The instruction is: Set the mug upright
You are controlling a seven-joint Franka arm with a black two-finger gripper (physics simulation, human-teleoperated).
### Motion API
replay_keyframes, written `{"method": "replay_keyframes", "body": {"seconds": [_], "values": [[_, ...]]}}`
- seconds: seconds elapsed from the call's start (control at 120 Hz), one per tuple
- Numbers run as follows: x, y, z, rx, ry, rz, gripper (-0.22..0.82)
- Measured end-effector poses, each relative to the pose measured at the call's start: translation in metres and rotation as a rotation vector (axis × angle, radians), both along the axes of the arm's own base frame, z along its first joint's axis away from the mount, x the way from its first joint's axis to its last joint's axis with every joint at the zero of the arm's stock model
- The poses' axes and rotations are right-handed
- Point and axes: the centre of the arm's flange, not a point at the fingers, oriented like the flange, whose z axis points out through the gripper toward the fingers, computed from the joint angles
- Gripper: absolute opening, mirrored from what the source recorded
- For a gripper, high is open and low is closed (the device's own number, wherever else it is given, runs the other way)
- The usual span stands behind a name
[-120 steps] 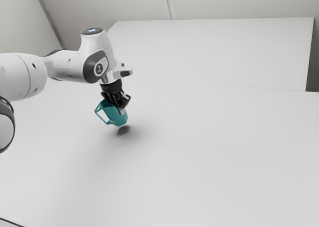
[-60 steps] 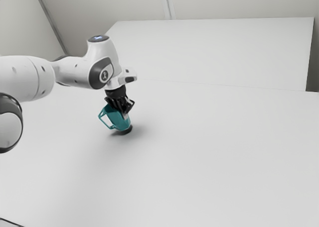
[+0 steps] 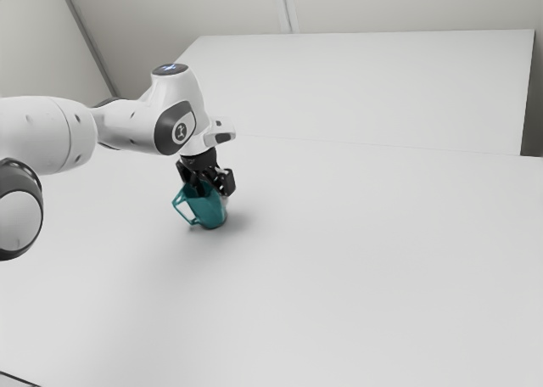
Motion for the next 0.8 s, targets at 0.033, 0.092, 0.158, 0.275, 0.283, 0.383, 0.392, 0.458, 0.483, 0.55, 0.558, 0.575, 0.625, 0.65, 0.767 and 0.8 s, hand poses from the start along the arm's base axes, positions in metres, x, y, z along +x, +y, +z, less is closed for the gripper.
{"method": "replay_keyframes", "body": {"seconds": [0.033, 0.092, 0.158, 0.275, 0.283, 0.383, 0.392, 0.458, 0.483, 0.55, 0.558, 0.575, 0.625, 0.65, 0.767, 0.8], "values": [[0.000, 0.000, 0.000, 0.000, 0.000, 0.000, 0.43], [0.001, 0.000, 0.006, 0.000, -0.008, 0.000, 0.47], [0.000, -0.002, 0.020, -0.001, -0.028, -0.004, 0.51], [-0.005, -0.010, 0.057, -0.003, -0.067, -0.015, 0.55], [-0.006, -0.011, 0.059, -0.004, -0.069, -0.016, 0.55], [-0.016, -0.019, 0.093, -0.007, -0.087, -0.025, 0.57], [-0.017, -0.019, 0.097, -0.008, -0.088, -0.026, 0.57], [-0.028, -0.028, 0.122, -0.018, -0.087, -0.030, 0.58], [-0.031, -0.032, 0.130, -0.027, -0.083, -0.027, 0.58], [-0.034, -0.039, 0.149, -0.049, -0.070, -0.019, 0.59], [-0.034, -0.039, 0.151, -0.051, -0.068, -0.019, 0.59], [-0.034, -0.041, 0.156, -0.055, -0.066, -0.017, 0.59], [-0.034, -0.043, 0.167, -0.066, -0.058, -0.012, 0.59], [-0.034, -0.043, 0.171, -0.072, -0.054, -0.009, 0.60], [-0.035, -0.045, 0.189, -0.089, -0.030, 0.005, 0.60], [-0.036, -0.046, 0.192, -0.092, -0.022, 0.007, 0.60]]}}
